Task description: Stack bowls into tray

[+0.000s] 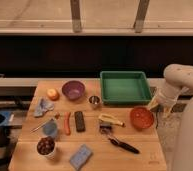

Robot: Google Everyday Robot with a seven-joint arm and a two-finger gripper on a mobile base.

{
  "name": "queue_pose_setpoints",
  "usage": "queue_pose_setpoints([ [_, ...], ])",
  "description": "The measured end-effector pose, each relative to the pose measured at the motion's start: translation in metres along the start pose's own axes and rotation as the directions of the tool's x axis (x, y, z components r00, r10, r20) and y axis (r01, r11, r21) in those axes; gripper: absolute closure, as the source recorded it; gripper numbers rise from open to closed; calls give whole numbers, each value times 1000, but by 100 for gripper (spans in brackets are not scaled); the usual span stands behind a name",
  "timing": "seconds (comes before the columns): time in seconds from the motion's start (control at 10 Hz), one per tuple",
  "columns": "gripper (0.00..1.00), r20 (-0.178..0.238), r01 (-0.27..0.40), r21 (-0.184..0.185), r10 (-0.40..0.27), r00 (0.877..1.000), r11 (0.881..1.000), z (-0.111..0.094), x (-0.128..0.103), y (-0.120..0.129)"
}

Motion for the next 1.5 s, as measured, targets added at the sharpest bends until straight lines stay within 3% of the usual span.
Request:
queue_pose_setpoints([
  [0.4, 39, -84, 25, 19, -23, 996, 1000, 36, 24, 2],
  [1.0, 41, -156, -25, 73, 36, 987, 997, 79, 18, -13],
  [1.1, 47, -165, -43, 64, 53, 985, 997, 81, 16, -15],
  [1.5, 88, -151, -47, 33, 52, 987, 998, 72, 17, -14],
])
